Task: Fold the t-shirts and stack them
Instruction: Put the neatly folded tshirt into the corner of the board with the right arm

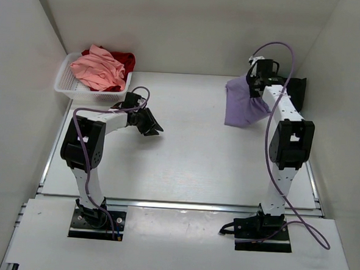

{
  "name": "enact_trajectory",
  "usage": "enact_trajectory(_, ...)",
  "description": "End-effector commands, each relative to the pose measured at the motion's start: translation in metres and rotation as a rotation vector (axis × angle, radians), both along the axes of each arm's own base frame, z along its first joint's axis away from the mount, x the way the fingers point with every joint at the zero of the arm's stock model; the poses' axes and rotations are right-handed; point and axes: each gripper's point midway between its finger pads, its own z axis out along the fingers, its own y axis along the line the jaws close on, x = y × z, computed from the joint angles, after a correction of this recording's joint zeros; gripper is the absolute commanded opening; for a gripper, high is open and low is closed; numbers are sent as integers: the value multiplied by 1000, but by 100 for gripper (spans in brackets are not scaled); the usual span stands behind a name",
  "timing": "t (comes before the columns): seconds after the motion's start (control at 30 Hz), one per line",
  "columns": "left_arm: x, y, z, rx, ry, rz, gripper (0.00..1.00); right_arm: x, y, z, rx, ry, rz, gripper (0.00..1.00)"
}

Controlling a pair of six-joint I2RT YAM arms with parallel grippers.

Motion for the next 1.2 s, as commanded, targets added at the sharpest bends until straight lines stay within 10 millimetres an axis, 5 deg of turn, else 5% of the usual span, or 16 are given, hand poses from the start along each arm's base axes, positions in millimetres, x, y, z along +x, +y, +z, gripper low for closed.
enact_trajectory(0.0, -4, -4, 19, -10, -69, -31, 41, 28, -28, 82, -13, -284, -18, 0)
enact_trajectory(0.03, -5, -1, 17, -10, -62, -28, 41, 30, -29, 86, 11, -313, -5, 0)
enact_trajectory(0.07, -8, -3, 15, -9, -64, -32, 41, 32, -53, 94, 18, -346, -44, 0)
enact_trajectory(0.23, -14, 1, 10, 3, -57, -36, 41, 41, -102, 101, 73, -431, -125, 0)
enact_trajectory(0.47, -15, 2, 6, 11, -45, -43, 41, 74, -177, 82, 5, -473, -217, 0)
enact_trajectory(0.67, -19, 1, 1, 18, -33, -59, 41, 102, -197, 58, 8, -520, -234, 0)
enact_trajectory(0.77, -20, 1, 0, 27, -33, -74, 42, 116, -205, 61, 6, -580, -275, 12)
enact_trajectory(0.83, -20, 2, 0, 30, -33, -74, 43, 124, -210, 65, -19, -607, -333, 45)
enact_trajectory(0.93, -16, 7, 8, 61, -66, -80, 47, 121, -215, 111, -105, -698, -420, 77)
enact_trajectory(0.97, -16, 7, 11, 86, -80, -89, 55, 120, -213, 115, -106, -703, -439, 84)
enact_trajectory(1.0, -11, 9, 15, 104, -97, -90, 98, 113, -214, 139, -110, -736, -470, 98)
enact_trajectory(1.07, -7, 10, 29, 135, -147, -106, 99, 97, -204, 170, -96, -769, -509, 99)
enact_trajectory(1.1, -7, 14, 32, 146, -145, -92, 98, 89, -203, 160, -96, -736, -542, 99)
enact_trajectory(1.13, -8, 15, 34, 142, -151, -94, 99, 76, -195, 185, -87, -773, -554, 99)
enact_trajectory(1.17, -10, 15, 36, 136, -167, -99, 99, 67, -185, 162, -84, -720, -573, 99)
